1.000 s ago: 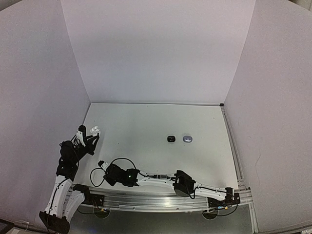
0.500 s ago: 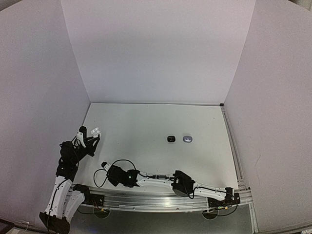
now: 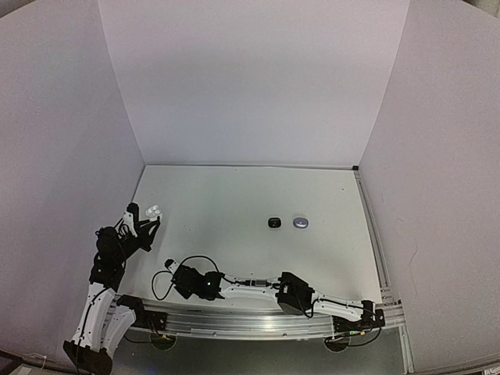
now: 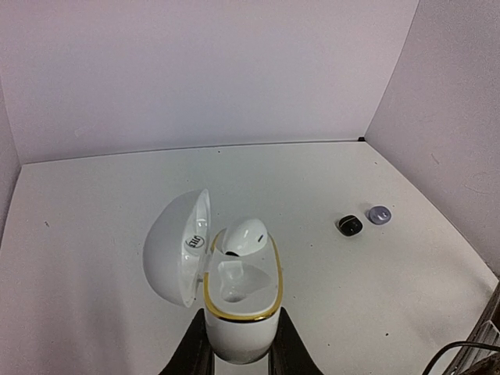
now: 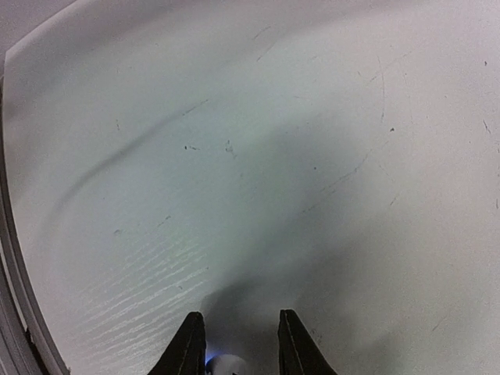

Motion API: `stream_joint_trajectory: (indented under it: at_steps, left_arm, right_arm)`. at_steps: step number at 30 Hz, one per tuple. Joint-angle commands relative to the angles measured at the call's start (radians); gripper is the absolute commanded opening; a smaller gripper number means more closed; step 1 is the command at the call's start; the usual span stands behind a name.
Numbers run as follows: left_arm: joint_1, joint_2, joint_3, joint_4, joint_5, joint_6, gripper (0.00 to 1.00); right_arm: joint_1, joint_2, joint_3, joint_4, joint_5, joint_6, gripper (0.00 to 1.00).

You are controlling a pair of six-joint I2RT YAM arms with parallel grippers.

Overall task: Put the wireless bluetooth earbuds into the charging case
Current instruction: Pick up the left earbud from the center of the board.

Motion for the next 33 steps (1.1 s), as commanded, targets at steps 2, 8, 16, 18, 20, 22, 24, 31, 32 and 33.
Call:
stream_joint_trajectory:
  at_steps: [2, 8, 16, 18, 20, 22, 24, 31, 32, 33]
  left_arm:
    - [0.004, -0.010, -0.002, 0.006, 0.018, 0.009, 0.00]
    - [0.004, -0.006, -0.003, 0.011, 0.021, 0.009, 0.00]
    - [0.004, -0.005, -0.003, 0.010, 0.024, 0.009, 0.00]
    - [0.003, -0.005, -0.002, 0.009, 0.026, 0.008, 0.00]
    - [0.004, -0.007, -0.001, 0.007, 0.029, 0.008, 0.00]
    - [0.004, -0.010, -0.001, 0.004, 0.032, 0.011, 0.00]
    - [0.004, -0.014, -0.002, 0.004, 0.038, 0.015, 0.00]
    - [0.005, -0.041, -0.012, 0.036, 0.093, 0.028, 0.00]
    - [0.004, -0.050, -0.013, 0.041, 0.099, 0.032, 0.00]
    - [0.004, -0.058, -0.015, 0.047, 0.105, 0.035, 0.00]
  right_arm:
    - [0.010, -0.070, -0.047, -0.156, -0.009, 0.044, 0.31]
    - [0.009, -0.057, -0.030, -0.163, -0.028, 0.043, 0.30]
    - [0.009, -0.038, -0.031, -0.168, -0.050, 0.054, 0.17]
    - [0.009, -0.036, -0.030, -0.169, -0.045, 0.055, 0.10]
    - [0.009, -0.040, -0.029, -0.169, -0.046, 0.062, 0.06]
    - [0.009, -0.049, -0.027, -0.168, -0.045, 0.073, 0.01]
    - [0.008, -0.065, -0.025, -0.168, -0.041, 0.086, 0.00]
    - [-0.020, -0.177, -0.017, -0.162, -0.023, 0.168, 0.00]
    - [-0.023, -0.204, -0.021, -0.156, -0.001, 0.169, 0.00]
    - [-0.025, -0.236, -0.026, -0.150, 0.019, 0.168, 0.00]
